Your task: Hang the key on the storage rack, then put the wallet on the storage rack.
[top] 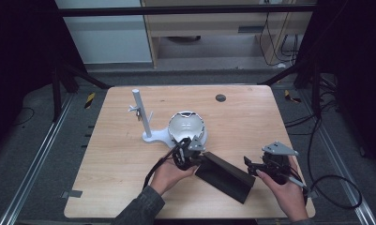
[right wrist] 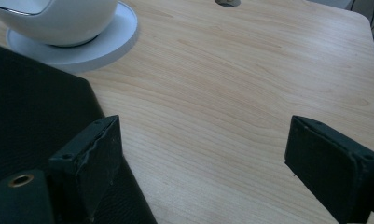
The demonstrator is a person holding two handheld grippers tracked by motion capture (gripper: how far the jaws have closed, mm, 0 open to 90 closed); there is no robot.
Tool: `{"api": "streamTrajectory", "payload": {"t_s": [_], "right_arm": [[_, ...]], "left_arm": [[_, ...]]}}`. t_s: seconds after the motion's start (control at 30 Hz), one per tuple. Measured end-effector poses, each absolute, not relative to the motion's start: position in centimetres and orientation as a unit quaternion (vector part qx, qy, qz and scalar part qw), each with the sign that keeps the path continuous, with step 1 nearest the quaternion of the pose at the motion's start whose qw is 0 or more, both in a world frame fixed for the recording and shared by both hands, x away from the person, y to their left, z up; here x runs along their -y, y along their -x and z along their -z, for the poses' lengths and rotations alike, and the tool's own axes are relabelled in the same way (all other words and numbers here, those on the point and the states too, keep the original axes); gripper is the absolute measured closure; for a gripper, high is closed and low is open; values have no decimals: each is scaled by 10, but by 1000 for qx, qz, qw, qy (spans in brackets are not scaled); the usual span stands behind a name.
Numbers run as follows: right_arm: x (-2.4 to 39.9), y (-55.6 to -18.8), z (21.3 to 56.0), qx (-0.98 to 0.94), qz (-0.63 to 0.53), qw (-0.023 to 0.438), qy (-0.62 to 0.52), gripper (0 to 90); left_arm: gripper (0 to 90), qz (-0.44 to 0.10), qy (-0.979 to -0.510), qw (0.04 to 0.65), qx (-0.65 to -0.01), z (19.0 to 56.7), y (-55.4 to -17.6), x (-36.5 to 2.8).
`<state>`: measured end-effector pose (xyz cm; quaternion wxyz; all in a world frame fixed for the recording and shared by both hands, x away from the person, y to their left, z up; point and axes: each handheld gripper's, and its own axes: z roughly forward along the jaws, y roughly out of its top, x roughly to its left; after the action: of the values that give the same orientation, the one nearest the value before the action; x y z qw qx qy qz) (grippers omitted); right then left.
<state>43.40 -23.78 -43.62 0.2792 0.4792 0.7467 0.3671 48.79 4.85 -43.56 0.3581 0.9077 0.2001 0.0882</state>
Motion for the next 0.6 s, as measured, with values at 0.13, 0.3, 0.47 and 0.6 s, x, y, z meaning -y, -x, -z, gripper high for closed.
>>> {"api": "streamTrajectory", "payload": {"t_s": [0.13,0.3,0.47,0.6], "right_arm": [[239,-434,426,-760,-355,275,-470,167],[240,-434,419,-777,-349,255,-458,221],[238,-432,410,-792,-343,245,-441,222],[234,-429,399,-809,-339,230,-421,221]], "left_arm": [[884,-76,-907,359,-205,431,-499,-42],[884,-61,-908,357,-211,428,-506,-39],[883,-66,-912,349,-206,425,-507,-36],[883,-69,-913,344,-206,423,-509,-34]]}}
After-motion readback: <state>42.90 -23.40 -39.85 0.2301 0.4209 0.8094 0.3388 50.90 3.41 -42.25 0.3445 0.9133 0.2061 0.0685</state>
